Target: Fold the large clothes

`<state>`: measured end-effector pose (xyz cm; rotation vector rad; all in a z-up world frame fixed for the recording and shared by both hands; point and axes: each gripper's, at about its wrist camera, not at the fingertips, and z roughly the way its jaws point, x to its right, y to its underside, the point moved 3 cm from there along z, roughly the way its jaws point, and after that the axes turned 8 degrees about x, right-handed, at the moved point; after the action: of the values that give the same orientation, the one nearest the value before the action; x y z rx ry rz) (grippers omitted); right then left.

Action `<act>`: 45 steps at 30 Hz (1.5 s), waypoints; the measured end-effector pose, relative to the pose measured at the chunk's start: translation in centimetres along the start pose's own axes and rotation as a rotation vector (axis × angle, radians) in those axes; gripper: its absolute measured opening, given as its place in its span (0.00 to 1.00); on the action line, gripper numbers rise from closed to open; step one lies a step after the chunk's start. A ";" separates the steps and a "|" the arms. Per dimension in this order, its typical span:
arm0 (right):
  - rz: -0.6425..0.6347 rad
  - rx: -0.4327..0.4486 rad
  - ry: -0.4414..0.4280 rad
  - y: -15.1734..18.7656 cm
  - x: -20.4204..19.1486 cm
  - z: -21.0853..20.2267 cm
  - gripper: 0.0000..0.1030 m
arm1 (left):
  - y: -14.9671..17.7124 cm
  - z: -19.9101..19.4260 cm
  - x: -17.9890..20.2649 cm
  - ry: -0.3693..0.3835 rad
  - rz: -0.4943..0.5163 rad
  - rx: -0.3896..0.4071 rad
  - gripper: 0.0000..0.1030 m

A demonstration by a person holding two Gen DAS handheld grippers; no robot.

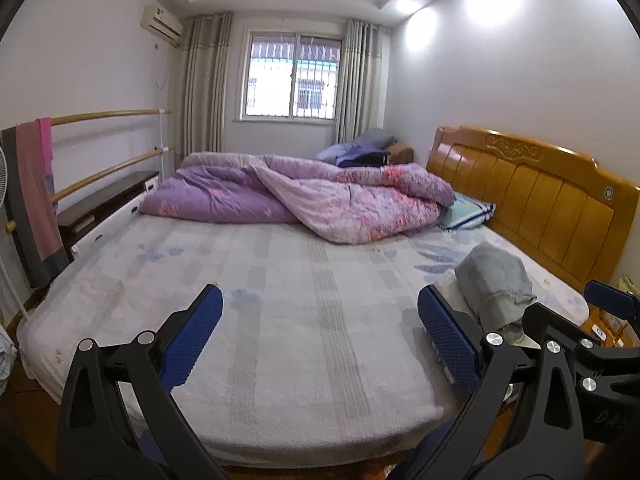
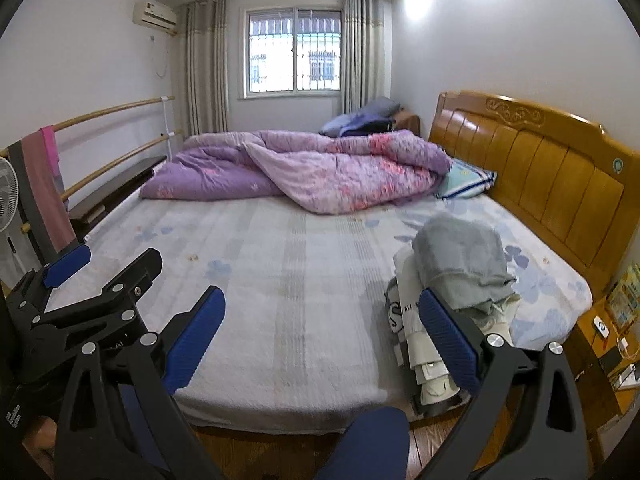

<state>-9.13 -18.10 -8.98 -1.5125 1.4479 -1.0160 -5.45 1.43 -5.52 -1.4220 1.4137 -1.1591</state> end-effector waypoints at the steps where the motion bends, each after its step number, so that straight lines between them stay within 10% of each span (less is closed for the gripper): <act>1: -0.002 0.013 -0.003 -0.3 -0.2 -0.5 0.92 | -0.2 -0.4 -0.1 -0.003 -0.002 0.008 0.95; 45: 0.045 0.044 -0.003 -0.5 1.5 0.0 0.92 | -1.4 -0.2 0.7 -0.008 0.047 0.049 0.95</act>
<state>-8.91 -19.56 -8.47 -1.4430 1.4418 -1.0114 -5.35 0.86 -4.09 -1.3519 1.3965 -1.1493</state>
